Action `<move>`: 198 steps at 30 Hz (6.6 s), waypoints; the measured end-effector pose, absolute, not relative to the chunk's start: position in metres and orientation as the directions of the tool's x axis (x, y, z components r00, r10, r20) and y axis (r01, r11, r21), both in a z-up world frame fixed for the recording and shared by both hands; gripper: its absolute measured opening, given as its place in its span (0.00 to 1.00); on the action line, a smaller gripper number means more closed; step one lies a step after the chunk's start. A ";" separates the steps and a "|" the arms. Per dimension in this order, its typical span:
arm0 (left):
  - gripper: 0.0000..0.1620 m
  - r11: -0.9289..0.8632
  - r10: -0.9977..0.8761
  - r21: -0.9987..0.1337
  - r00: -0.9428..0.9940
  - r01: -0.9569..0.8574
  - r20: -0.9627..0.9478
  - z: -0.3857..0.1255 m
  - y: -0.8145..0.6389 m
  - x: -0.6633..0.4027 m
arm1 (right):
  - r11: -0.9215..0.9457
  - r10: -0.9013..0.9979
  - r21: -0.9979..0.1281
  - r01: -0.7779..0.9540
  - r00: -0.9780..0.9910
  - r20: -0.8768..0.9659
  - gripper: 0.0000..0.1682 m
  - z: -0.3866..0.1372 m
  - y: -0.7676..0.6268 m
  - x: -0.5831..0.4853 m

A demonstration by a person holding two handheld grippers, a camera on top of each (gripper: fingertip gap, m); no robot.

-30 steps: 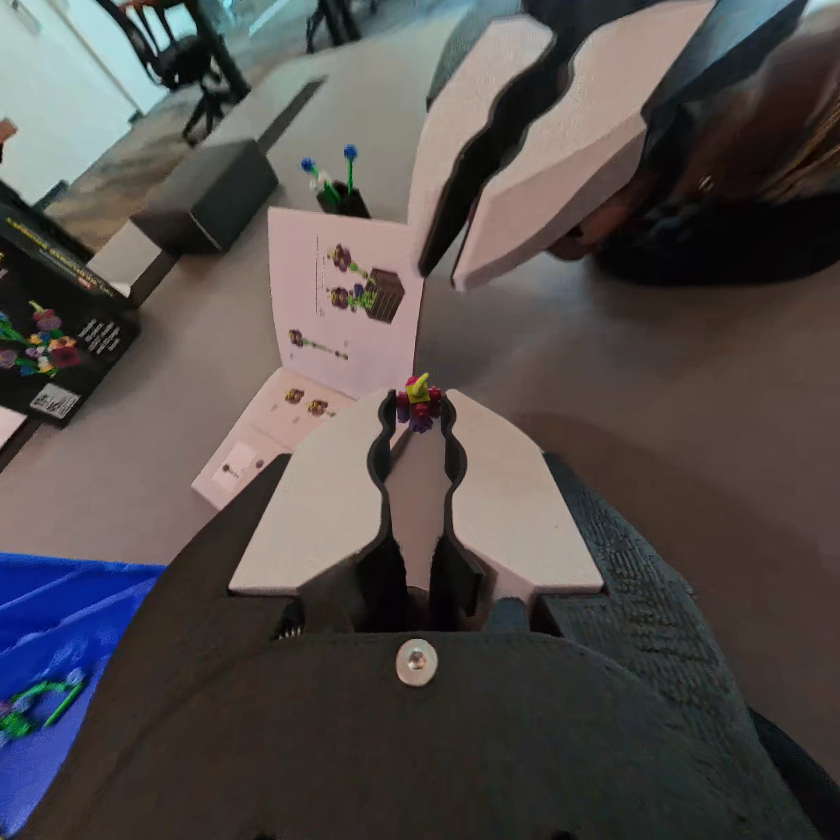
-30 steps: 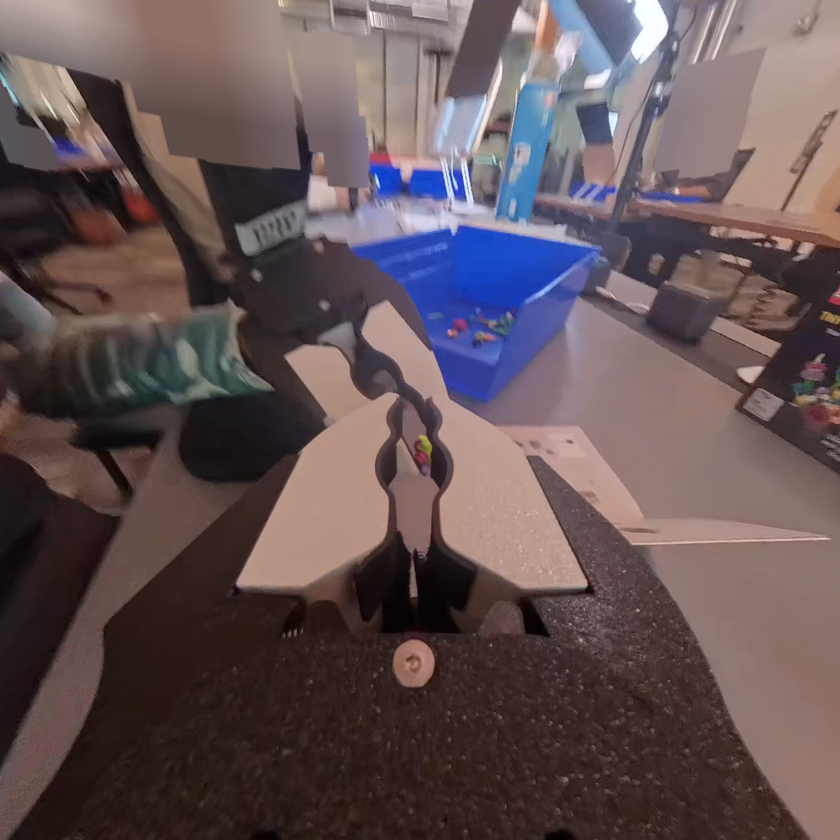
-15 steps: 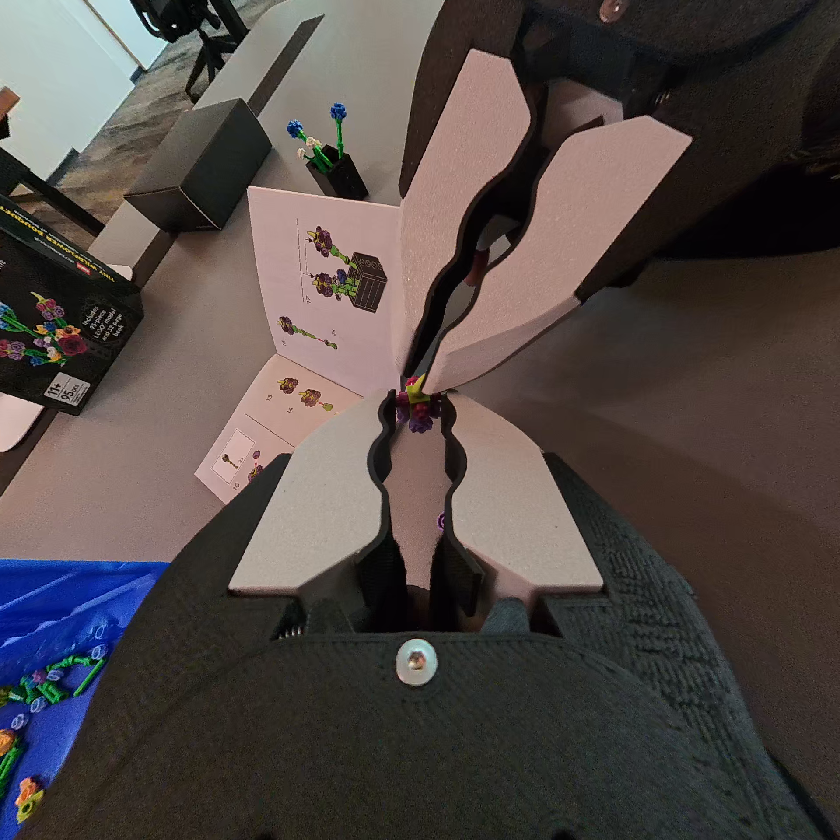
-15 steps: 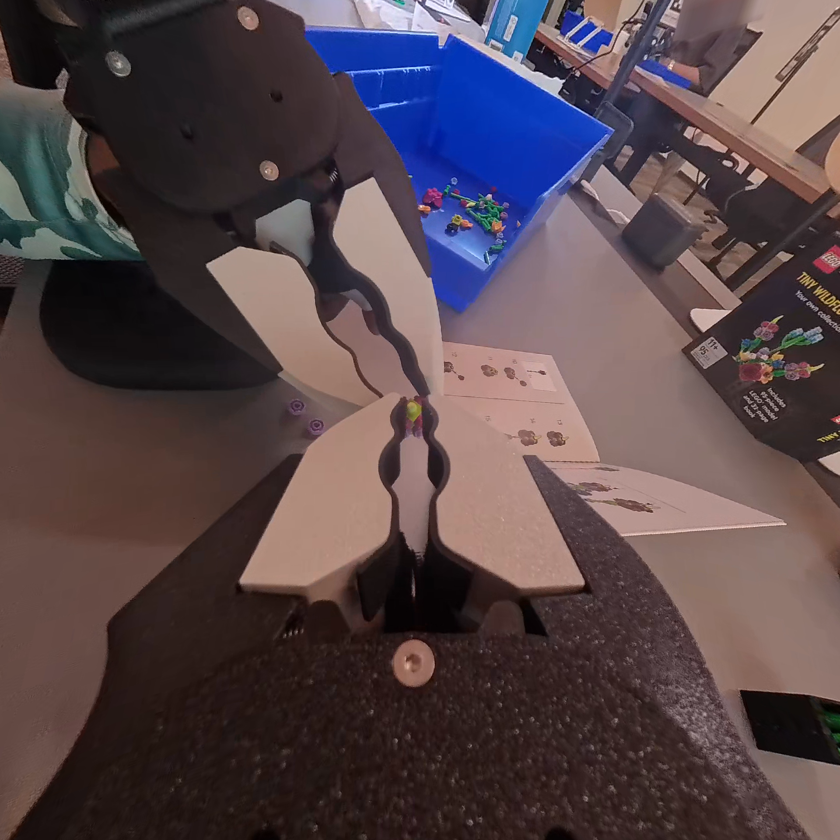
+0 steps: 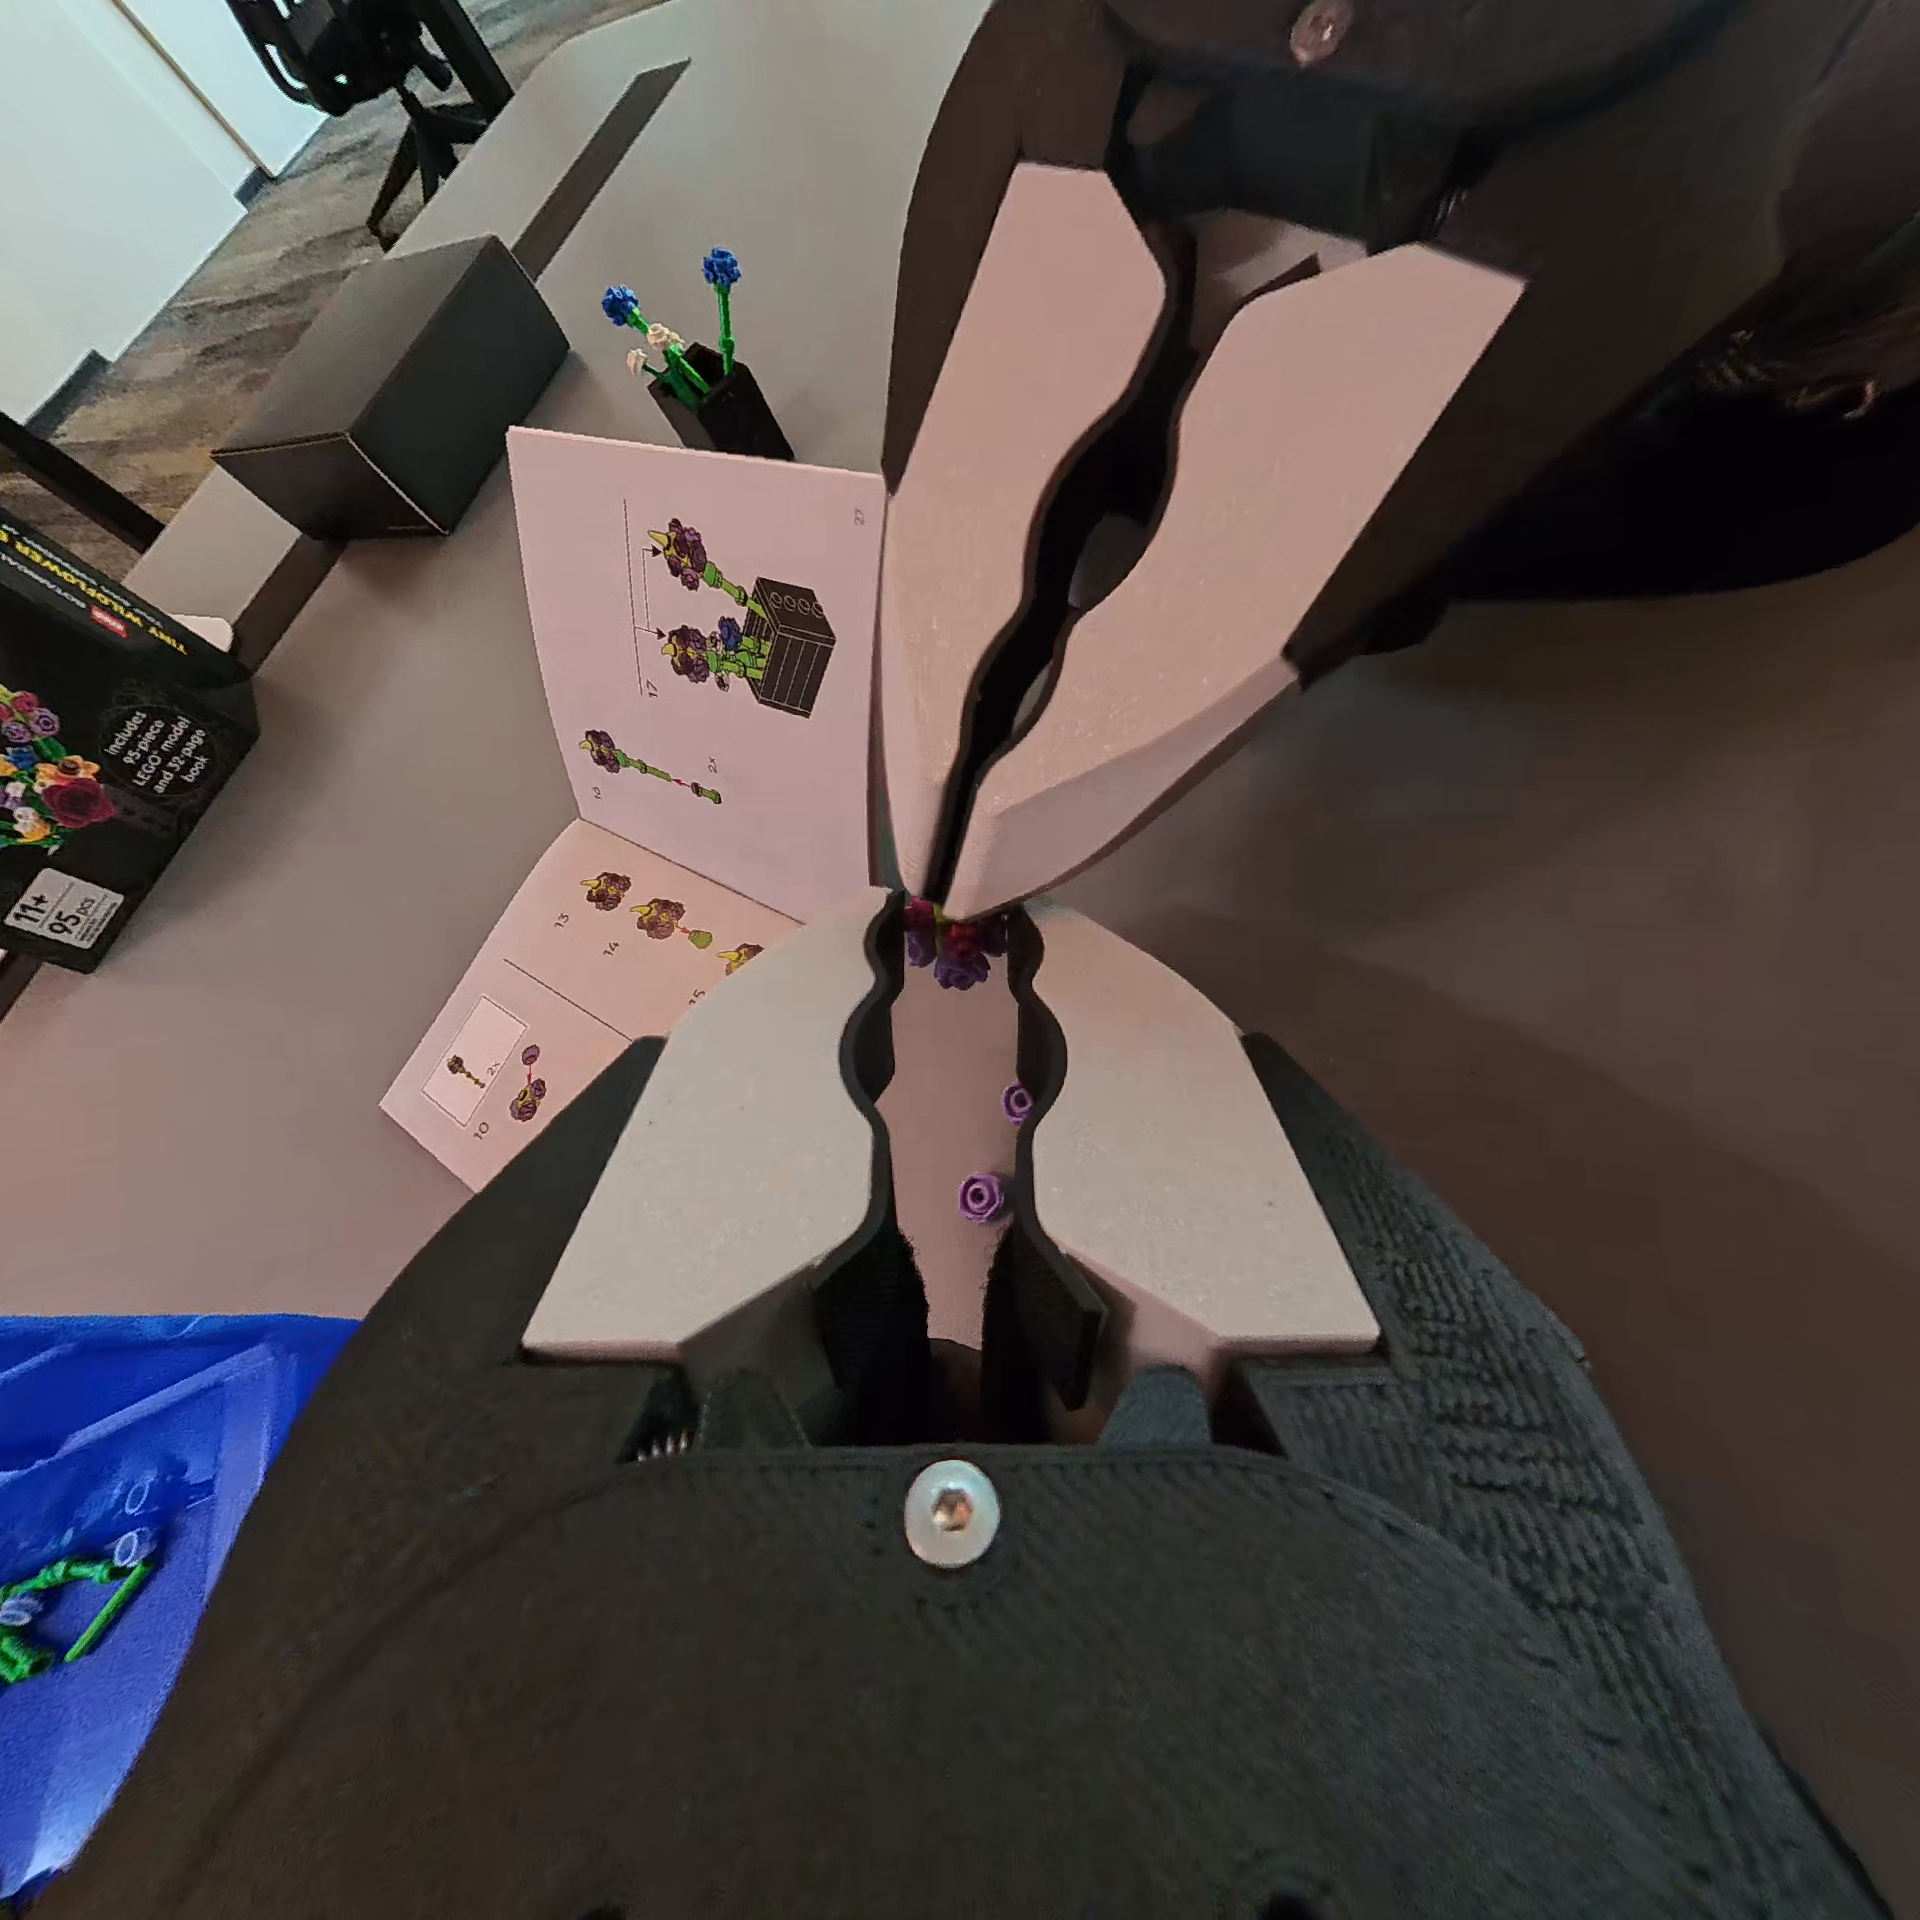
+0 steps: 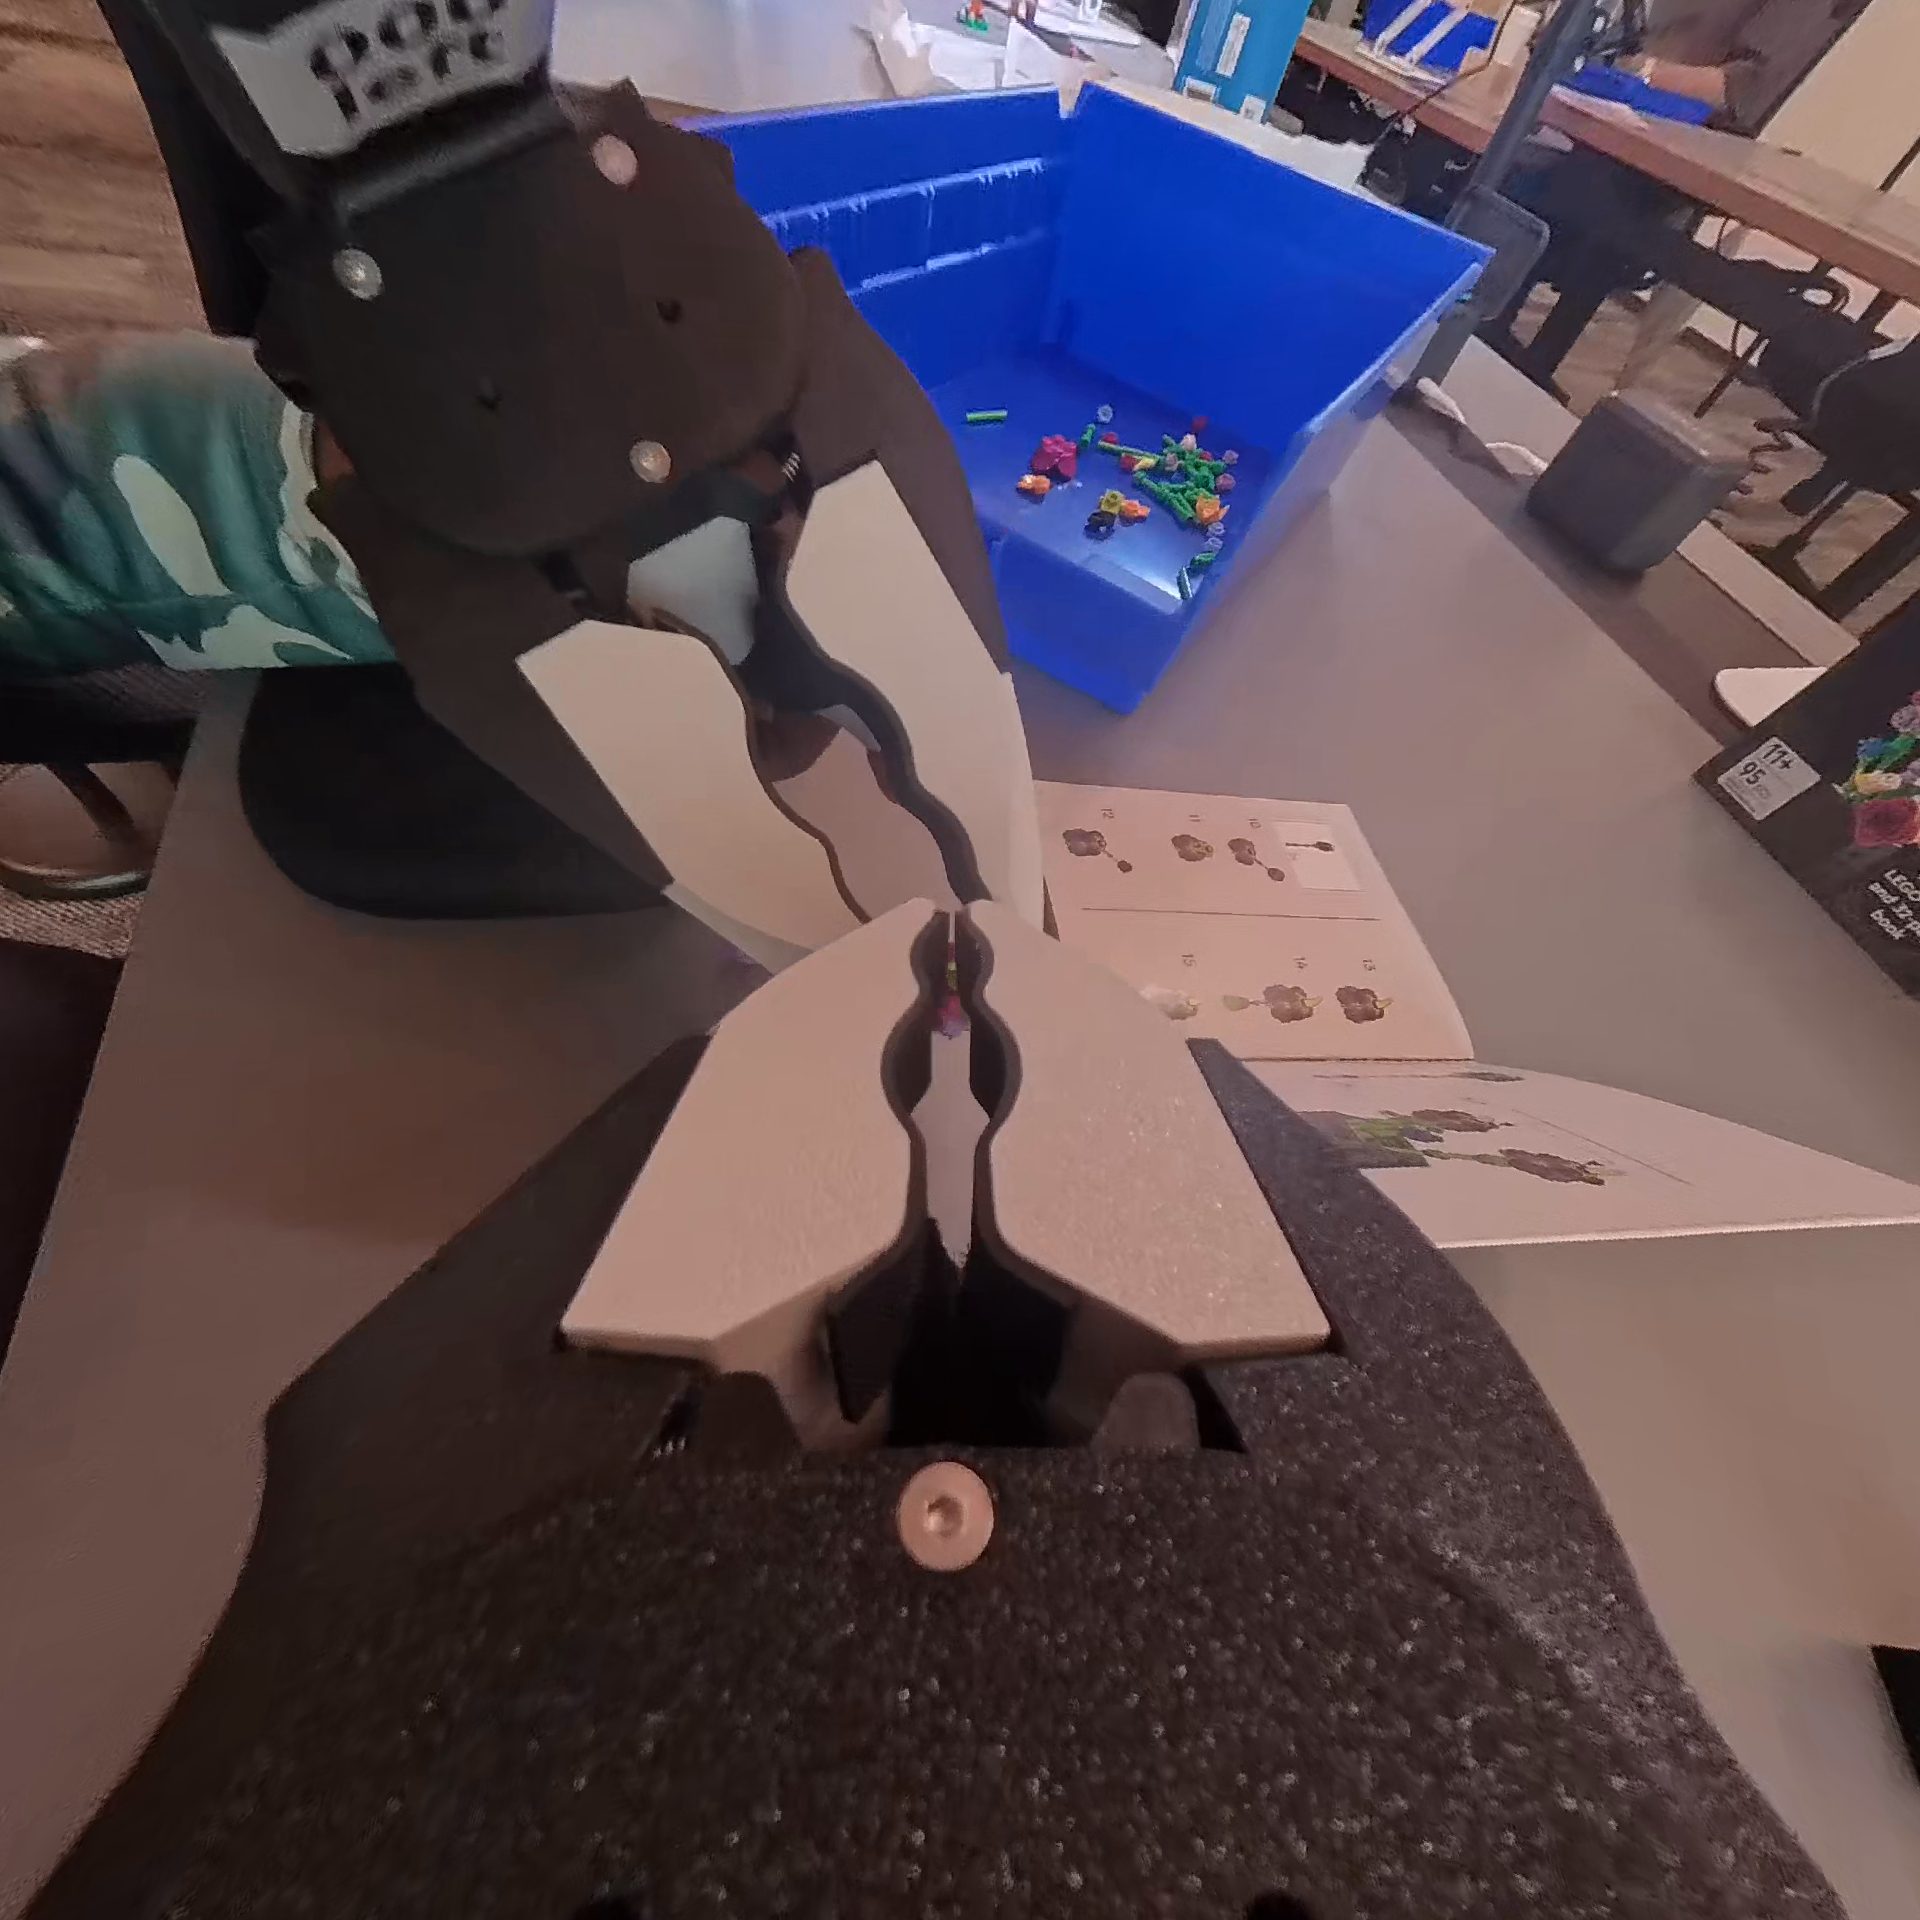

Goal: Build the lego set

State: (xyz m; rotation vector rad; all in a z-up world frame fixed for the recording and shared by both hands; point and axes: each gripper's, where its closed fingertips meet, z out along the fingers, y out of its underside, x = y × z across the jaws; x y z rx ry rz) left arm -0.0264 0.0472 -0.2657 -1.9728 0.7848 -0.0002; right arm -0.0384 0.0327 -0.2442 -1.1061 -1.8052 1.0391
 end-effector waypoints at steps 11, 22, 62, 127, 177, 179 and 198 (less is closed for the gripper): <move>0.12 -0.308 -0.516 -0.816 0.806 -0.490 -0.290 -0.263 0.047 -0.027 | 0.161 0.948 -0.934 0.320 -0.315 0.055 0.05 -0.235 0.034 -0.032; 0.12 -0.302 -0.506 -0.806 0.802 -0.509 -0.317 -0.264 0.048 -0.027 | 0.129 0.973 -0.896 0.426 -0.228 0.032 0.03 -0.249 0.039 -0.035; 0.21 -0.158 -0.538 -0.988 0.839 -0.003 0.083 -0.211 0.036 -0.051 | 0.113 0.951 -0.678 0.726 -0.277 -0.138 0.04 -0.279 0.031 0.004; 0.21 -0.196 -0.541 -0.977 0.840 -0.086 0.035 -0.221 0.034 -0.045 | 0.073 0.997 -0.816 0.574 -0.020 0.075 0.09 -0.273 0.127 -0.012; 0.03 -0.895 -0.255 -0.371 0.966 -0.248 -0.030 -0.268 0.029 -0.345 | 0.124 0.992 -0.974 0.192 -0.054 0.115 0.10 -0.219 0.123 -0.003; 0.03 -0.772 -0.225 -0.610 0.974 -0.179 -0.002 -0.224 0.041 -0.322 | 0.117 0.992 -0.978 0.175 -0.065 0.107 0.10 -0.217 0.121 -0.003; 0.02 -0.065 -0.663 -0.986 0.732 0.155 0.159 -0.121 0.012 -0.034 | -0.207 0.919 -0.965 -0.162 -0.369 -0.136 0.10 -0.111 0.013 -0.036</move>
